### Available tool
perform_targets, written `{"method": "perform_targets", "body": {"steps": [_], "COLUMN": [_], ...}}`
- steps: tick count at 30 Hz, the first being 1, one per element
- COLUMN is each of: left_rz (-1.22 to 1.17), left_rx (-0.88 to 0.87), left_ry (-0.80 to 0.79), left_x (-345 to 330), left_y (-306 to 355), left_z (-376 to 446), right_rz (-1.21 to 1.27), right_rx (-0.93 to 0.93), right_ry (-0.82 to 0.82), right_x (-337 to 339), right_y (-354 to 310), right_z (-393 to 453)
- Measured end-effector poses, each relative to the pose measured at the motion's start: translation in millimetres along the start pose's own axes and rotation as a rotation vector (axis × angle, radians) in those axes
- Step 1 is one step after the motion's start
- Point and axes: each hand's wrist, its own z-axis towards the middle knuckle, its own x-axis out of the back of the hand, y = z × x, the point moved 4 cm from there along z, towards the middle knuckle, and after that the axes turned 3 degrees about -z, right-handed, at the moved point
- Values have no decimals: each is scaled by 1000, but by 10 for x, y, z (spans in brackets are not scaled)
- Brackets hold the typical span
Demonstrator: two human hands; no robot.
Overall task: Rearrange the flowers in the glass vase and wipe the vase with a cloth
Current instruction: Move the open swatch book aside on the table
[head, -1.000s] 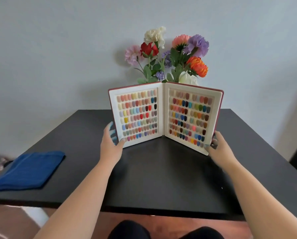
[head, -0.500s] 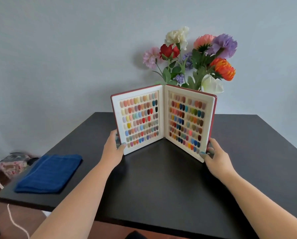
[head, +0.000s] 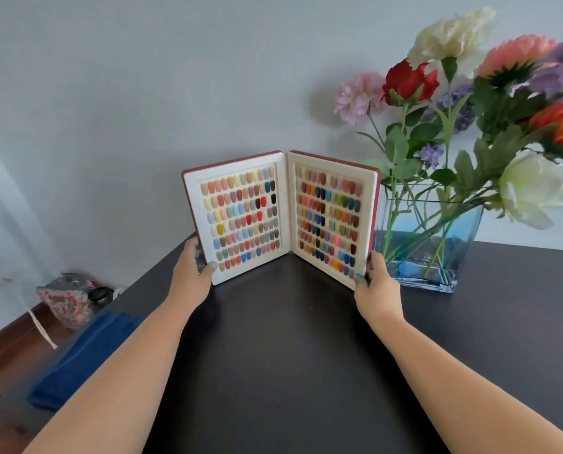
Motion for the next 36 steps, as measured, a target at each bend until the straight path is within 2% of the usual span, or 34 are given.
{"method": "perform_targets", "body": {"steps": [5,19,36], "left_rz": [-1,30,44], "left_rx": [10,47,81], "left_ry": [22,57,63], "left_x": [-94,-293,-407], "left_y": [-86,-151,-152], "left_z": [266,797,1061], "right_rz": [-59,-92,-115], "right_rx": [30,-48,-47], "right_ry": [12,17,52], "right_x": [-259,-667,-905], "right_y": [-121,-229,-174], "right_z": [207,841,1196]}}
